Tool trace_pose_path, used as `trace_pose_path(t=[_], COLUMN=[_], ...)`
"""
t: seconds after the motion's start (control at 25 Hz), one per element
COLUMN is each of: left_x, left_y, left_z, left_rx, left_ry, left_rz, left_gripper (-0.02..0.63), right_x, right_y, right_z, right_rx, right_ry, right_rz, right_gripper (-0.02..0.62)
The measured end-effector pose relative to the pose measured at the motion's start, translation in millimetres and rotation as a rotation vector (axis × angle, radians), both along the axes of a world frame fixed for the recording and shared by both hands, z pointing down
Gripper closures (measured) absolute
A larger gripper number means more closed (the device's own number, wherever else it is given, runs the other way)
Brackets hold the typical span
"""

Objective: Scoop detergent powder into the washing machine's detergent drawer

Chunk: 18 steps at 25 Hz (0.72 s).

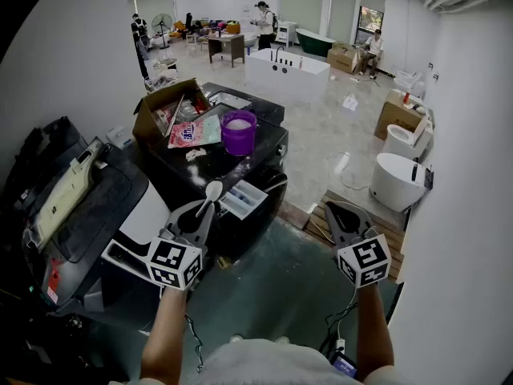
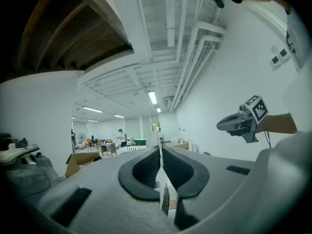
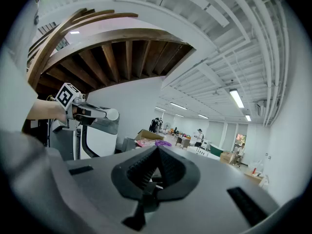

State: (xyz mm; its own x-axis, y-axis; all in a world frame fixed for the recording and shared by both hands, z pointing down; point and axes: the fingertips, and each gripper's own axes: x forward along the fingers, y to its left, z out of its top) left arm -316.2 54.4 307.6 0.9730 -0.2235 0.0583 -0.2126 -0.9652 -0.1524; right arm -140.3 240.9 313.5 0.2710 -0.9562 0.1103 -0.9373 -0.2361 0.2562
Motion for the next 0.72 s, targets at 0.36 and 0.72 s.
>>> trace_pose_path(t=[0.36, 0.72], left_x=[11, 27], left_y=[31, 47], left_z=[6, 24], left_rx=[0.007, -0.023], left_ry=[-0.014, -0.050], left_rz=[-0.041, -0.086], left_gripper=[0.589, 0.589], right_x=[23, 49], right_y=[35, 66], right_z=[10, 28], right_rx=[-0.011, -0.022], right_ry=[0.018, -0.068], right_rz=[-0.016, -0.066], right_gripper=[0.599, 0.598])
